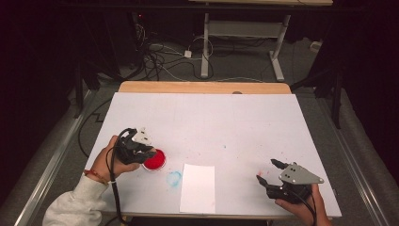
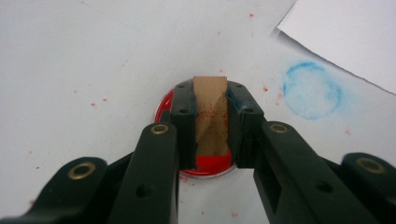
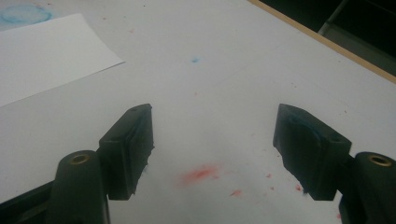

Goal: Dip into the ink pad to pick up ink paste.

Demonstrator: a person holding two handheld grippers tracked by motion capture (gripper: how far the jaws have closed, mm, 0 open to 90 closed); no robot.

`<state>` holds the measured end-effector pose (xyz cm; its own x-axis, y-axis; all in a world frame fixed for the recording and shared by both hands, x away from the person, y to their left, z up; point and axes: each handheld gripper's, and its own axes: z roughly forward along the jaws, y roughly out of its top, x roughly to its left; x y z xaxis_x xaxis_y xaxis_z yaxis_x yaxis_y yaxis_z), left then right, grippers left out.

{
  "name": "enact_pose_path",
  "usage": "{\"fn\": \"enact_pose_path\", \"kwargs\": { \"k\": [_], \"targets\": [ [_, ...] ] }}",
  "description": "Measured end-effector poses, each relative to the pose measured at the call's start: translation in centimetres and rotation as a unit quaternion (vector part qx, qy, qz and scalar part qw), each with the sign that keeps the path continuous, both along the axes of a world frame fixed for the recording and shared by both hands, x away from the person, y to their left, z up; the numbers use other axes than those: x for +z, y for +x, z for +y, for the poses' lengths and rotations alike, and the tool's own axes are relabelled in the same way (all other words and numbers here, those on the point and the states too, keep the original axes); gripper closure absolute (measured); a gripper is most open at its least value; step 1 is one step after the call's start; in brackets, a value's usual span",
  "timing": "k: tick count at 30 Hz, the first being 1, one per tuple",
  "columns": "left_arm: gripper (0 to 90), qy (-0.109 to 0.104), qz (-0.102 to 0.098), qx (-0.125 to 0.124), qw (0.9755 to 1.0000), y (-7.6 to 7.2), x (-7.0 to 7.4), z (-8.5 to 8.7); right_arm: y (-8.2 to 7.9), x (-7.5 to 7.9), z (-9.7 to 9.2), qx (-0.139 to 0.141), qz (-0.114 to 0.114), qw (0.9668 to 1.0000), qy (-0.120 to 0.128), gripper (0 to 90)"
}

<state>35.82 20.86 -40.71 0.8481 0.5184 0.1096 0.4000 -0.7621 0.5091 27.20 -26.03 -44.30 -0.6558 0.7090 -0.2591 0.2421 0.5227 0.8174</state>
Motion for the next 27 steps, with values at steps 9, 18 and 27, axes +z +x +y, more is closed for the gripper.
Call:
{"fn": "enact_pose_path", "kwargs": {
  "k": [9, 18, 27],
  "targets": [
    [73.6, -0.001, -0.011, -0.002, 0.9999, -0.4, 0.8, 0.3, 0.0, 0.0, 0.1, 0.001, 0.001, 1.0, 0.0, 29.0],
    [73.6, 0.004, 0.005, -0.005, 1.0, 0.2, -0.2, 0.0, 0.0, 0.0, 0.1, 0.001, -0.002, 1.0, 0.0, 29.0],
    [73.6, 0.032, 0.054, 0.0, 0.998, 2.0, -3.1, -0.8, 0.0, -0.1, 0.2, 0.001, 0.001, 1.0, -0.001, 28.9]
  ]
}}
